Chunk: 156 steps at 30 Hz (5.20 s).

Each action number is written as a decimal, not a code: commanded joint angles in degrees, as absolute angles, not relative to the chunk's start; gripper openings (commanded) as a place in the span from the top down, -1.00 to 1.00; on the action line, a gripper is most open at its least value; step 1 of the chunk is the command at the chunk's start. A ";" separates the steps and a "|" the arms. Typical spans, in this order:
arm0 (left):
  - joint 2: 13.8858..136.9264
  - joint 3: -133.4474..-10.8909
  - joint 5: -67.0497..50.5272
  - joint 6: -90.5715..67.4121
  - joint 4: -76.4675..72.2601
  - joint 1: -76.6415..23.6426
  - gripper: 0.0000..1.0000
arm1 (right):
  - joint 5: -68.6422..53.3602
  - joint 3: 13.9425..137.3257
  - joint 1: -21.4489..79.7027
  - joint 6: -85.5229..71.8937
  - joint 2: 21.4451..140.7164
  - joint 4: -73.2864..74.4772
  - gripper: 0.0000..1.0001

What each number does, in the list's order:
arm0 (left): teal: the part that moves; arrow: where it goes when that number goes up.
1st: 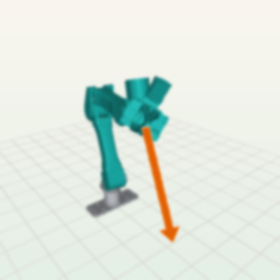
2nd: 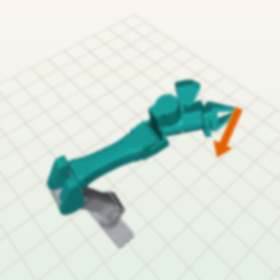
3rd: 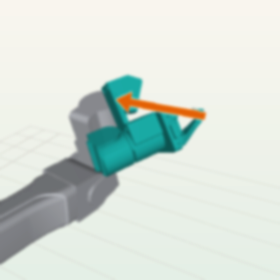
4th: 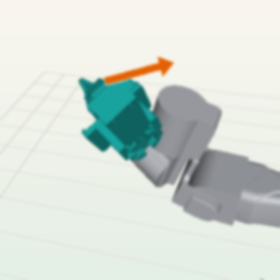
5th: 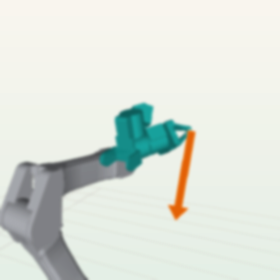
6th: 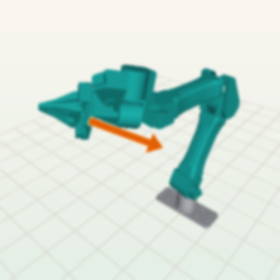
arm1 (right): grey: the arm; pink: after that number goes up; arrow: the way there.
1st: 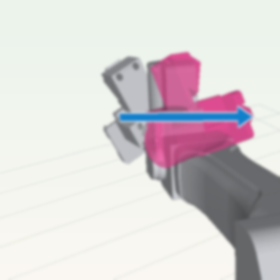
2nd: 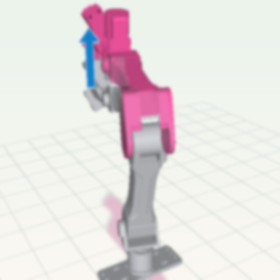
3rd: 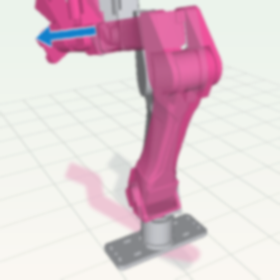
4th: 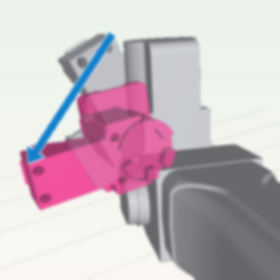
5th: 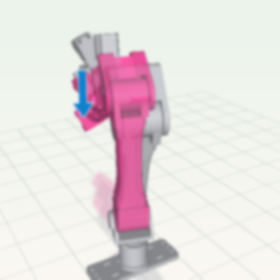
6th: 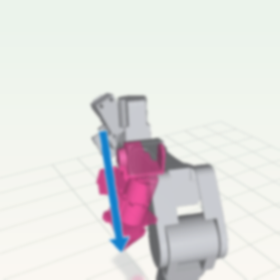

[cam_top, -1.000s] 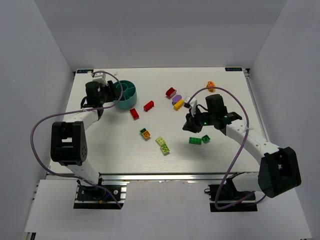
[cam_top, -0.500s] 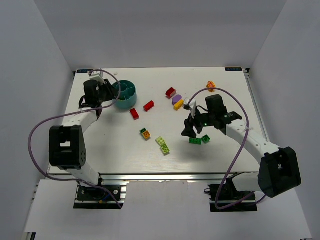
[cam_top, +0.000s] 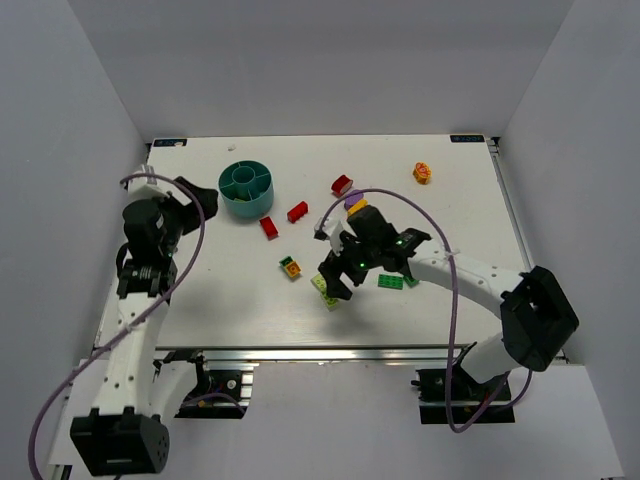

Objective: Sort the legos into containers by color

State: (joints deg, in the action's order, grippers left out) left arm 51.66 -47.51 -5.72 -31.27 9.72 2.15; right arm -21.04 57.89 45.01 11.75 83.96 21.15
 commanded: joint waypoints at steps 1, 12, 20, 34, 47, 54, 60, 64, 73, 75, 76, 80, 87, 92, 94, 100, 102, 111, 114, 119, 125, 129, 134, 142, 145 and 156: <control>46.42 -44.39 -0.88 -37.87 20.55 2.29 -0.96 | -7.84 62.13 48.86 0.54 87.43 21.35 -0.79; 36.22 -42.19 2.46 -41.13 35.15 2.37 -0.96 | -1.76 69.87 52.65 -6.68 98.61 29.18 -0.63; 32.26 -41.75 2.99 -40.87 37.70 2.29 -0.96 | -0.26 69.88 55.63 -7.73 101.69 30.67 -0.46; 28.92 -42.63 2.64 -40.78 39.99 2.37 -0.96 | 2.90 71.10 55.90 -8.17 107.05 29.53 -0.23; 26.72 -42.63 1.33 -41.75 40.43 2.37 -0.91 | 0.54 66.45 55.90 -0.55 98.27 28.04 0.92; 27.33 -41.57 0.00 -42.28 38.76 2.37 -0.84 | -11.41 63.28 55.37 18.42 88.87 28.30 1.00; 28.13 -42.45 -2.72 -42.54 38.06 2.37 -0.83 | -24.69 66.27 53.44 34.63 84.82 28.13 1.00; 28.04 -42.45 -6.31 -43.59 37.71 2.37 -0.83 | -29.00 68.90 53.26 46.37 83.85 26.20 1.00; 27.60 -42.63 -19.15 -44.12 36.57 2.37 -0.82 | -29.09 75.32 52.91 48.78 87.54 17.42 1.00; 26.72 -41.58 -23.01 -44.12 34.47 2.29 -0.82 | -29.27 76.98 52.65 47.03 88.33 15.31 1.00; 26.54 -41.05 -24.42 -44.30 33.58 2.29 -0.82 | -29.35 77.60 52.65 46.50 88.59 14.86 1.00; 26.81 -38.77 -29.70 -46.40 29.54 2.29 -0.80 | -29.44 81.20 52.38 43.95 90.70 13.62 1.00; 30.75 -38.41 -34.44 -48.25 26.11 2.29 -0.74 | -29.53 86.04 52.38 41.31 93.07 13.97 1.00; 32.43 -37.36 -37.43 -50.88 20.94 2.37 -0.72 | -30.23 86.66 52.38 40.08 94.13 14.24 1.00; 32.52 -37.01 -37.79 -52.20 18.99 2.37 -0.72 | -30.41 86.75 52.38 39.82 94.48 14.24 1.00; 34.36 -36.04 -38.93 -54.05 15.74 2.29 -0.64 | -31.02 88.59 52.38 39.20 96.59 15.73 1.00; 35.07 -35.86 -38.94 -54.40 14.95 2.29 -0.59 | -31.20 88.94 52.38 38.85 97.21 16.00 1.00; 40.34 -38.93 -35.95 -49.22 18.01 0.97 -0.46 | -32.25 90.09 52.38 37.62 98.88 16.44 1.00; 42.01 -39.46 -34.63 -48.78 17.49 -2.02 -0.43 | -32.43 90.35 52.38 37.18 99.23 16.44 1.00; 44.29 -40.08 -33.05 -48.69 15.65 -4.48 -0.42 | -32.52 91.31 52.38 36.83 100.19 16.79 1.00; 45.26 -40.34 -32.34 -48.60 14.68 -5.97 -0.41 | -32.52 92.28 52.38 36.13 101.51 17.84 1.00; 45.35 -39.82 -31.99 -48.87 14.24 -6.59 -0.39 | -33.13 92.46 52.38 35.69 101.60 17.93 1.00; 45.70 -39.03 -30.68 -49.48 13.10 -8.70 -0.33 | -33.49 92.72 52.47 35.33 101.78 18.19 1.00; 47.72 -39.11 -26.64 -49.39 11.87 -12.65 -0.17 | -34.28 92.37 52.56 35.07 101.16 18.46 1.00; 48.08 -39.11 -25.76 -49.31 11.51 -13.18 -0.10 | -34.45 91.94 52.65 35.07 100.81 18.37 1.00; 52.55 -46.74 -17.60 -43.26 19.31 -15.56 0.90 | -30.78 87.02 52.73 31.56 98.62 15.21 -0.79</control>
